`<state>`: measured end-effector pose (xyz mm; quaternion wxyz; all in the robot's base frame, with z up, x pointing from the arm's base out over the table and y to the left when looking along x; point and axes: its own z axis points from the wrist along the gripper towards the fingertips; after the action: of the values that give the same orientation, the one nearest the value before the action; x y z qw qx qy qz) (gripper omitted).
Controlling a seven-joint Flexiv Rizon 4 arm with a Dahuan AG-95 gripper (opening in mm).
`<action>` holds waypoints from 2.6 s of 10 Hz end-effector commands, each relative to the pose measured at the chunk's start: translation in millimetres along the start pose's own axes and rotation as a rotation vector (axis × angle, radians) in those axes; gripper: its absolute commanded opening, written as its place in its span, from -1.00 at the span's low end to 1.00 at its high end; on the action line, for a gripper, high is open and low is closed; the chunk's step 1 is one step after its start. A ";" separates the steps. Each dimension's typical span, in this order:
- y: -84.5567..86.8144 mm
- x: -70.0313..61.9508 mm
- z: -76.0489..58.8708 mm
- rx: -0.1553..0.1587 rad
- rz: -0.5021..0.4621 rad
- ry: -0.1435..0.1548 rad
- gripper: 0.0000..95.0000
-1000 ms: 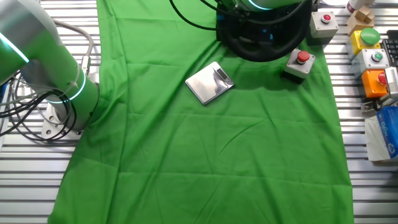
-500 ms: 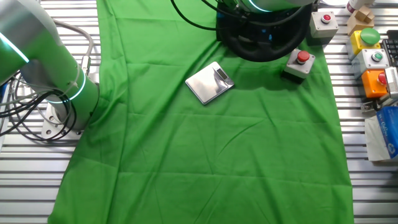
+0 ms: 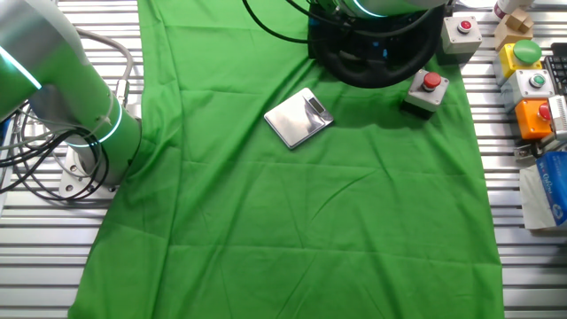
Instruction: Rotate the steering wheel 90 degrees clockwise
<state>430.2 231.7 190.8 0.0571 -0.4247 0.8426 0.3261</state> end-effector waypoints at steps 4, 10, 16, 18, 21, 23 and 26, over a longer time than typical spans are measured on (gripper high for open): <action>-0.7 0.8 0.9 0.000 0.001 0.002 -1.00; 4.3 -18.5 -5.7 0.207 -0.275 0.191 -1.00; 4.5 -17.7 -5.5 0.200 -0.283 0.184 -1.00; 4.5 -17.4 -5.4 0.199 -0.298 0.185 -1.00; 4.7 -17.2 -5.4 0.199 -0.311 0.192 -1.00; 5.5 -16.4 -6.0 0.201 -0.325 0.203 -1.00; 5.5 -16.0 -6.2 0.206 -0.348 0.209 -1.00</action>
<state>437.1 240.9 203.9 0.0668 -0.5875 0.7867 0.1774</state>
